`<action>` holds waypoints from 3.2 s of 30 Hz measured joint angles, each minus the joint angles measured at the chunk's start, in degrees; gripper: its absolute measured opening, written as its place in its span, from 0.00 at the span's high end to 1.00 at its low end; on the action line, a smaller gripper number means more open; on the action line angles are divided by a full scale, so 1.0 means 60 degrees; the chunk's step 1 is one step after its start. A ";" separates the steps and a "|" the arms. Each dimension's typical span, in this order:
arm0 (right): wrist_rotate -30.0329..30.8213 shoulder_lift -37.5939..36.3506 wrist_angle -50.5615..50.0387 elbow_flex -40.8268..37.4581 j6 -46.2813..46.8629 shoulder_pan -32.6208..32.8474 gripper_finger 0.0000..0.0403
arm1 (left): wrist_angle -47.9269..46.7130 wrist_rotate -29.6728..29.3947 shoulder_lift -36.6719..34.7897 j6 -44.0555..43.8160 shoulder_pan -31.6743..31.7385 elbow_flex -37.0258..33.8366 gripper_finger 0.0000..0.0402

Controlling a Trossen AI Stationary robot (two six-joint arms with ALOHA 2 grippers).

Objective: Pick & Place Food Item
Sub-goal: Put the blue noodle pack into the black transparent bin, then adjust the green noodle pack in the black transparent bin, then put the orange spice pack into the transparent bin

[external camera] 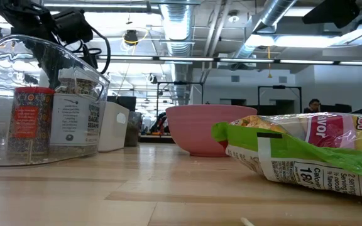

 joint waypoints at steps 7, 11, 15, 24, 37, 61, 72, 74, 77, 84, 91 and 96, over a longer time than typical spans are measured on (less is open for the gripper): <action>-0.0022 0.0000 -0.0027 0.0000 -0.0001 0.0000 0.33 | 0.0045 -0.0465 0.0013 -0.0069 0.0000 0.0000 0.77; -0.0020 0.0000 -0.0034 0.0000 -0.0001 -0.0004 0.33 | 0.0403 -0.0702 -0.0286 -0.0181 0.0000 0.0000 0.71; -0.0020 -0.0002 -0.0067 0.0000 -0.0001 -0.0004 0.33 | 0.0970 -0.0539 -0.0365 -0.0470 0.0000 0.0004 0.72; -0.0017 -0.0004 -0.0041 0.0000 -0.0050 -0.0008 0.33 | 0.1174 0.0012 0.0945 -0.0885 0.0051 0.0018 0.97; -0.0044 -0.0004 -0.0234 0.0000 -0.0085 -0.0380 0.33 | 0.1353 0.0528 0.1873 -0.0872 0.0122 0.0018 1.00; -0.0210 -0.0004 -0.0205 0.0000 -0.0086 -0.0395 0.33 | 0.3885 0.1828 0.1428 -0.1611 0.0218 0.0000 1.00; -0.0243 -0.0004 -0.0216 0.0000 -0.0229 -0.0568 0.33 | 0.4744 0.2021 0.3574 -0.1596 0.0205 0.0147 1.00; -0.0246 -0.0004 -0.0220 0.0000 -0.0234 -0.0568 0.33 | 0.4404 0.1999 0.3645 -0.1600 0.0251 0.0241 1.00; -0.0246 -0.0004 -0.0219 0.0000 -0.0233 -0.0568 0.33 | 0.3939 0.1866 0.3540 -0.1596 0.0266 0.0298 1.00; -0.0251 -0.0001 -0.0220 0.0000 -0.0231 -0.0568 0.33 | 0.3385 0.2584 0.3036 -0.1502 0.0227 0.0278 1.00; -0.0281 -0.0003 -0.0220 0.0000 -0.0238 -0.0567 0.33 | 0.2839 0.2760 0.2621 -0.1329 0.0226 0.0271 1.00; -0.0279 -0.0004 -0.0220 0.0000 -0.0260 -0.0568 0.33 | 0.3562 0.2773 0.2209 -0.1238 0.0189 0.0270 1.00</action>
